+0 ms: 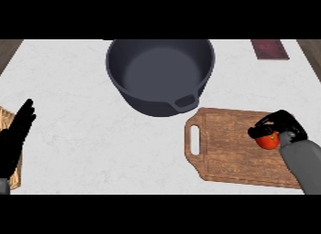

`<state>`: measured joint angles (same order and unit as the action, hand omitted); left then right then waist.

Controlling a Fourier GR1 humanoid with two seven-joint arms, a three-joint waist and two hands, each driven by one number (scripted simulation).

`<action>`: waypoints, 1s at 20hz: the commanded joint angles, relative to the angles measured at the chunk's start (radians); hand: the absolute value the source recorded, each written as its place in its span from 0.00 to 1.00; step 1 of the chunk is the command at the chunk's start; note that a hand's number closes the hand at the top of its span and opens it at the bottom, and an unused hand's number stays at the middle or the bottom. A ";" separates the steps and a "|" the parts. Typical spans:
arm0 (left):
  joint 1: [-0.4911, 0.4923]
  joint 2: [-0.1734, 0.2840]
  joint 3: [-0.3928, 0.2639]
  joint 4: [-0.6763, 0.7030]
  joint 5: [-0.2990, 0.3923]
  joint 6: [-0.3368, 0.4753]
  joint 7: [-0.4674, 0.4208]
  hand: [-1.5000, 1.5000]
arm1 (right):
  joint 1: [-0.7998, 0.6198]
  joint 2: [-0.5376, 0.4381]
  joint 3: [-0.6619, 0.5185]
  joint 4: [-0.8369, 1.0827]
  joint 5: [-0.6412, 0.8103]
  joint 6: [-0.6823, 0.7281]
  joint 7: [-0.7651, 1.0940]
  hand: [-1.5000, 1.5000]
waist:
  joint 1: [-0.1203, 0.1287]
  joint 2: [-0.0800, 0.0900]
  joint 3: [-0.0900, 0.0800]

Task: Pick the tomato from the cutting board and place it in the pot

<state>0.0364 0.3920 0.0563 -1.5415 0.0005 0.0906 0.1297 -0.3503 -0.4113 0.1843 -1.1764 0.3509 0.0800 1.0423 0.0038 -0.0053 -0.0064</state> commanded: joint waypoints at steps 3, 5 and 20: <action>0.053 -0.042 -0.005 -0.076 -0.033 -0.005 0.029 0.50 | -0.029 0.029 -0.040 -0.040 0.020 0.054 0.107 1.00 | 0.001 0.004 0.006; 0.005 -0.015 -0.001 -0.020 -0.012 -0.015 0.006 0.50 | -0.050 0.090 0.207 -0.125 0.044 0.177 -0.138 1.00 | 0.040 0.002 0.005; -0.045 -0.053 -0.016 0.047 -0.044 0.017 0.000 0.50 | -0.440 0.300 0.697 -0.470 0.396 0.194 -0.573 1.00 | 0.008 0.005 0.007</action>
<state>-0.0013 0.3529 0.0262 -1.5285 -0.0344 0.0822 0.1411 -0.7211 -0.1378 0.8808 -1.5881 0.6477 0.3667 0.5165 0.0486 -0.0024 -0.0004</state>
